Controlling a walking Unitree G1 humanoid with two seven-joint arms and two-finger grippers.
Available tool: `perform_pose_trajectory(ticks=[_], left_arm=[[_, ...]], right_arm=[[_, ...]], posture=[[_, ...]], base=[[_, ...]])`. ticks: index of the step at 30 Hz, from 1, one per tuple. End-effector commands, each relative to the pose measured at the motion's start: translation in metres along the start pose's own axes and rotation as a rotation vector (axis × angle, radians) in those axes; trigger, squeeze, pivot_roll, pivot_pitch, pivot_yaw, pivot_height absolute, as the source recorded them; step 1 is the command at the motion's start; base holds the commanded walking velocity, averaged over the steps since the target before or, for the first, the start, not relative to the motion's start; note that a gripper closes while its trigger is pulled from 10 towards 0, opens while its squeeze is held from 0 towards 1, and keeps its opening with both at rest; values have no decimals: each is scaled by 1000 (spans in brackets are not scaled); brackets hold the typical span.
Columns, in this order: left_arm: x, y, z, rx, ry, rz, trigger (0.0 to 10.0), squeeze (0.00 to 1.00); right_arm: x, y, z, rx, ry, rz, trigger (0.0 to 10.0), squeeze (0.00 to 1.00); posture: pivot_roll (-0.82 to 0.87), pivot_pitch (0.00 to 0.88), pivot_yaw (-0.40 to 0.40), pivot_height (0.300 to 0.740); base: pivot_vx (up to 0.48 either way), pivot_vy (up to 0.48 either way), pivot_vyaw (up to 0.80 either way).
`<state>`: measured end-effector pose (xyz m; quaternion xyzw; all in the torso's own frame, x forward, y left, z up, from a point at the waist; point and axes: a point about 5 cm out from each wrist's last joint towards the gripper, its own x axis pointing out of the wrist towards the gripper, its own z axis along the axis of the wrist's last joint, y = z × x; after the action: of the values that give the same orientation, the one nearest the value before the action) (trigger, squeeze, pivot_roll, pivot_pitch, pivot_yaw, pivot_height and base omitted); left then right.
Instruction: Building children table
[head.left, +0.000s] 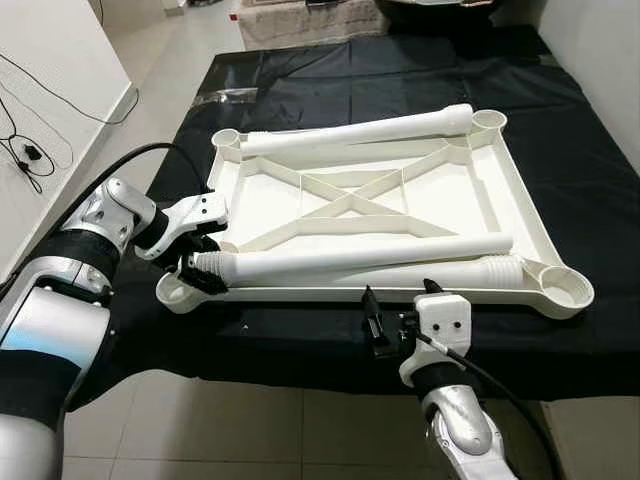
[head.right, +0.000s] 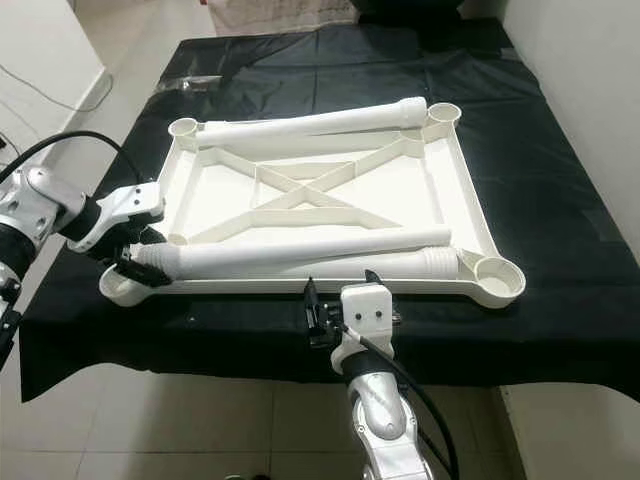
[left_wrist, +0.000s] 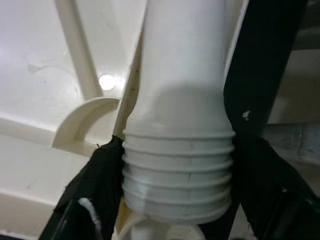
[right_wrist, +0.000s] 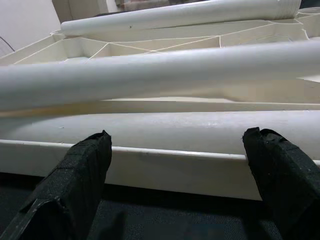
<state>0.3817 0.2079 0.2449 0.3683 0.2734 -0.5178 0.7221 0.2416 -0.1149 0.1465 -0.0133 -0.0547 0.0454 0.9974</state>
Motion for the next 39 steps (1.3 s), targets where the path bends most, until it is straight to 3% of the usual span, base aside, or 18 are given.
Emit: perform_pose_trajectory(ticks=[1,9,14,16,26,29,35,39], left_arm=[[1,-3,-7,-14,17,-24,0,0],[1,-3,-10,-26,21,-14,0,0],[0,0,-3,-13,-51,28,0,0],[-3,3,6,-1,-122,60,0,0],[-16,13,21,47,-222,183,0,0],[-19,15,26,71,-286,255,0,0],[-21,17,25,84,-312,316,0,0],[-24,20,26,99,-331,397,0,0]], right_arm=[[-6,6,-14,29,87,1,10000,0],[-5,6,-15,29,89,-3,10000,0],[-3,5,-14,31,85,-7,10000,0],[0,4,-13,33,78,-7,10000,0],[10,1,-8,54,44,-16,10000,0],[22,-10,3,91,6,-47,10000,0],[33,-18,10,119,-19,-60,10000,0],[40,-17,15,230,-24,-50,10000,0]], posture=[[103,241,120,740],[102,239,119,740],[101,228,115,740],[103,211,108,740],[99,177,100,740],[87,151,89,740],[83,130,82,740],[82,118,77,740]], base=[[0,0,0],[0,0,0],[0,0,0],[0,0,0],[0,0,0],[0,0,0],[0,0,0],[0,0,0]])
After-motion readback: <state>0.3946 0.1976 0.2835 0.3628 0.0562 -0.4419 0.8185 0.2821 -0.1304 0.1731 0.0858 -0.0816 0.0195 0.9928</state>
